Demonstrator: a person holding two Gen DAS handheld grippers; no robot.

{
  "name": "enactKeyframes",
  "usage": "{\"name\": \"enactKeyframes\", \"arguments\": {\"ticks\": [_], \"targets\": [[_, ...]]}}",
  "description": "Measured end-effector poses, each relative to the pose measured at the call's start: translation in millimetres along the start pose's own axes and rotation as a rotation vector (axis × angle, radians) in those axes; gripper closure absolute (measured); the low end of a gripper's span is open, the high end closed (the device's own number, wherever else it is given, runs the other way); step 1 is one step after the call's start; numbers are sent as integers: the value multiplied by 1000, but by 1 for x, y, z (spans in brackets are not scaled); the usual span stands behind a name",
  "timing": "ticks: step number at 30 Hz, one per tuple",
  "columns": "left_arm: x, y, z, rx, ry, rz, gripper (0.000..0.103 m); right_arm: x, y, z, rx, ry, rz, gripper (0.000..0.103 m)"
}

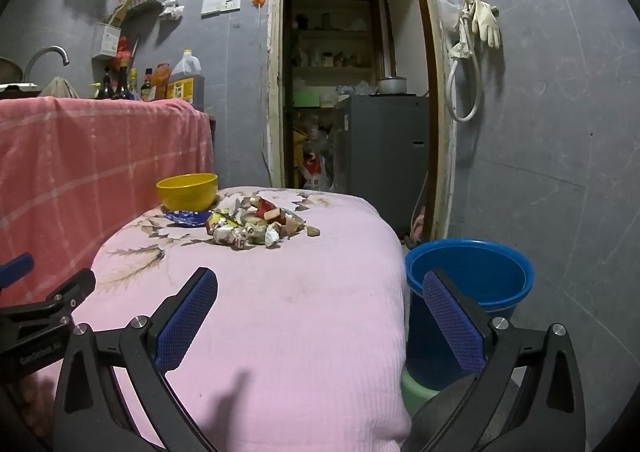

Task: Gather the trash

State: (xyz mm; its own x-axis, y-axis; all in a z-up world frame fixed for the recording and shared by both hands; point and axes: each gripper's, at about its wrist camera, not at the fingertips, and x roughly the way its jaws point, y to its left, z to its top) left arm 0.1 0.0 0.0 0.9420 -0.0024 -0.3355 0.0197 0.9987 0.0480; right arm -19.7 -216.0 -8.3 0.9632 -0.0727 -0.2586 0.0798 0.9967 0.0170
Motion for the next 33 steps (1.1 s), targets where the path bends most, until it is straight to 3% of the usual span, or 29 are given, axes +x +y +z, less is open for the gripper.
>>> {"name": "enactKeyframes", "arguments": {"ticks": [33], "targets": [[-10, -6, 2, -2, -10, -11, 1, -3, -2, 2, 5, -4, -1, 0]]}}
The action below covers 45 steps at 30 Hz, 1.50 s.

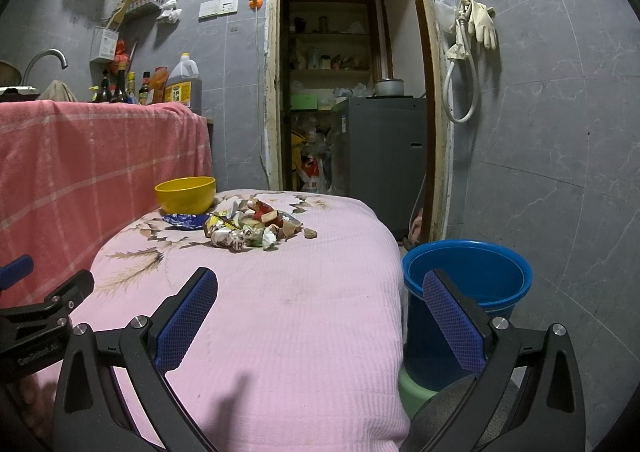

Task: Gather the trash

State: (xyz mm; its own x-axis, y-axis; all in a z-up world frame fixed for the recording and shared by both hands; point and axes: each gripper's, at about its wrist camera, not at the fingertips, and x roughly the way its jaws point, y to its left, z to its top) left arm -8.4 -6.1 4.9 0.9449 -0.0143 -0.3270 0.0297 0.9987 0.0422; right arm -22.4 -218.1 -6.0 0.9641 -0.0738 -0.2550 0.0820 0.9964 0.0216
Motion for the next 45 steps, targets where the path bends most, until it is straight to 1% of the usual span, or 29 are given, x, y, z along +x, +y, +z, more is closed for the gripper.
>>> {"name": "enactKeyframes", "arguments": {"ticks": [45], "targets": [[0, -1, -1, 3, -2, -3, 1, -2, -1, 0, 4, 2, 0, 0]]}}
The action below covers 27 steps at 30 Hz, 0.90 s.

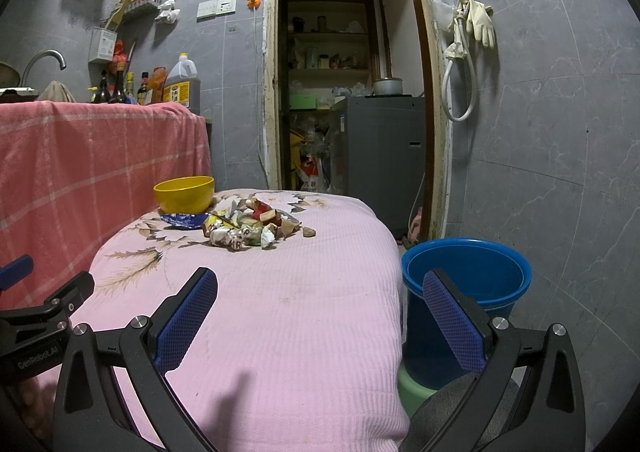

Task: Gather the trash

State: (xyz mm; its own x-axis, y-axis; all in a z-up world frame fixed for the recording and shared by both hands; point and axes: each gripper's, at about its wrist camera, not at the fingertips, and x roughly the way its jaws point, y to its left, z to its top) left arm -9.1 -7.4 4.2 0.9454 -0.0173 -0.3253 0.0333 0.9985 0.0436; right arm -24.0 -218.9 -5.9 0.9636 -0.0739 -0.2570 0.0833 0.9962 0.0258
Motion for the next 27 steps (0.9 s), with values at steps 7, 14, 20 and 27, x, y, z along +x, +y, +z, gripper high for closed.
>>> {"name": "enactKeyframes", "arguments": {"ticks": [7, 14, 20, 27], "targets": [[1, 0, 0, 1, 0, 0, 1, 0, 0, -1, 0, -1, 0, 0], [0, 0, 0, 0, 0, 0, 1, 0, 0, -1, 1, 0, 0, 0], [1, 0, 0, -1, 1, 1, 1, 0, 0, -1, 2, 1, 1, 0], [2, -5, 10, -6, -6, 7, 1, 2, -3, 6, -37, -33, 19, 0]]}}
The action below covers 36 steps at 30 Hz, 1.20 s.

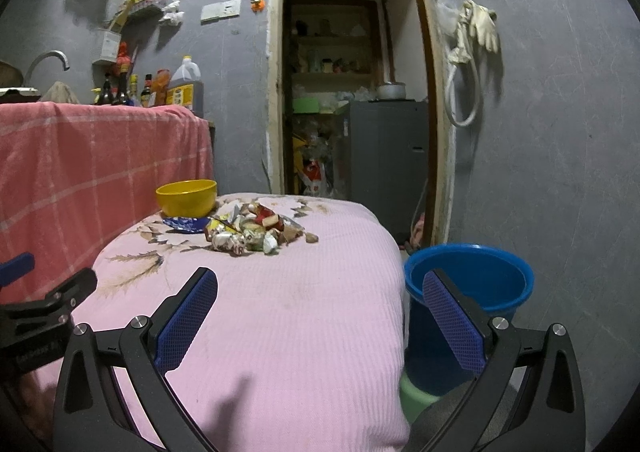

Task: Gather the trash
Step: 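Grasp a crumpled white wrapper with the left tool while the right tool grasps a shell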

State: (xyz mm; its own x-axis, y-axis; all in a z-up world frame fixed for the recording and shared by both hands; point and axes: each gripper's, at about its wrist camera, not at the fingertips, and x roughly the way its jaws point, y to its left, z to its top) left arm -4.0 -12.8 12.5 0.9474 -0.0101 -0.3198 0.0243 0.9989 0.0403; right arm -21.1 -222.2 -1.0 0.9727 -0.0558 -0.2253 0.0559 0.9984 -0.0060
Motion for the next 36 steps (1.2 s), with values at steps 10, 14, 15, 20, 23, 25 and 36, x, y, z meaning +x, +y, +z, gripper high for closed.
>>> {"name": "enactKeyframes", "arguments": {"ticks": [10, 14, 15, 20, 23, 25, 36], "targets": [[37, -1, 47, -21, -68, -35, 1, 35, -13, 33, -53, -97, 16, 0], [53, -6, 62, -36, -102, -45, 1, 53, -21, 53, -64, -160, 10, 0], [57, -7, 66, -46, -112, -45, 1, 58, -21, 58, -70, -175, 8, 0], [73, -9, 85, -89, -130, -71, 1, 74, -28, 69, -75, -235, 9, 0], [79, -12, 91, -99, -132, -95, 1, 90, -29, 71, -89, -229, 24, 0], [86, -17, 92, -90, -108, -105, 1, 102, -31, 67, -92, -213, 37, 0], [167, -32, 73, -95, 272, -151, 10, 168, -46, 42, -78, 0, 135, 9]]}}
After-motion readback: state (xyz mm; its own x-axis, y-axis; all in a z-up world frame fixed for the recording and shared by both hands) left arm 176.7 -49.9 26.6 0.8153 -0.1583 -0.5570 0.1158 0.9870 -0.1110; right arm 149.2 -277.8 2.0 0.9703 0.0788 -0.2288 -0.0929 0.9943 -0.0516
